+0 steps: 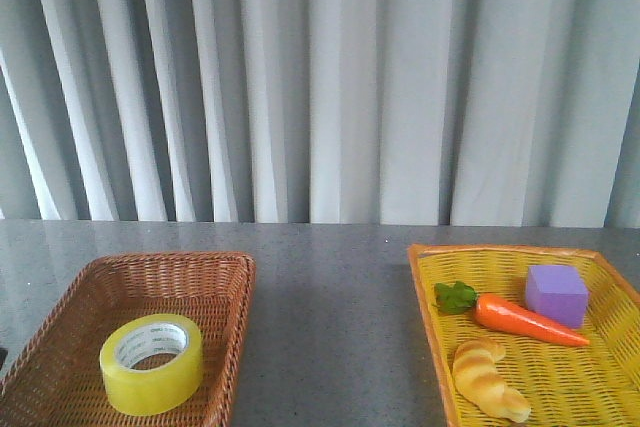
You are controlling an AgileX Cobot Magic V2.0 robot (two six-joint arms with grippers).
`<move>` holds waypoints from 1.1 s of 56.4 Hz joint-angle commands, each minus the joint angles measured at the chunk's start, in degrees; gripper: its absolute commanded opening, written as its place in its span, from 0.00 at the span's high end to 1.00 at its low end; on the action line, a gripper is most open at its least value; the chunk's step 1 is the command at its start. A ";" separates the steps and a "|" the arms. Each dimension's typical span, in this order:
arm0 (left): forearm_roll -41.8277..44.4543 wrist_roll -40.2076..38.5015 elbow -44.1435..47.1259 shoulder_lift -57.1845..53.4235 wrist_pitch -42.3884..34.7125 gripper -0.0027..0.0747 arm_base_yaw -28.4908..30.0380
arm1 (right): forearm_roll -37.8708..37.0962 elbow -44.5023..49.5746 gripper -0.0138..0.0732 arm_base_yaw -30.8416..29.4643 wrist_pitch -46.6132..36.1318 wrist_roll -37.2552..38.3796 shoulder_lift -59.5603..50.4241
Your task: Transfer tape with both arms
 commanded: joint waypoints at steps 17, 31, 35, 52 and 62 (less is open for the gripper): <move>-0.83 0.27 14.09 -18.11 -6.17 0.31 0.08 | -1.89 -1.37 0.47 -0.37 -3.28 -0.05 0.07; -0.83 -1.00 18.55 -21.28 -9.12 0.39 0.08 | -1.84 -1.37 0.50 -0.37 -3.23 -0.05 0.07; -0.83 -1.99 18.63 -21.28 -9.25 0.45 0.08 | -1.78 -1.37 0.54 -0.37 -3.23 -0.05 0.07; -0.76 -2.79 18.63 -21.28 -11.15 0.78 0.08 | -1.01 -1.37 0.81 -0.37 -3.23 -0.05 0.07; -0.76 -3.35 18.63 -21.28 -12.84 0.92 0.08 | -1.00 -1.37 0.85 -0.37 -3.23 -0.05 0.07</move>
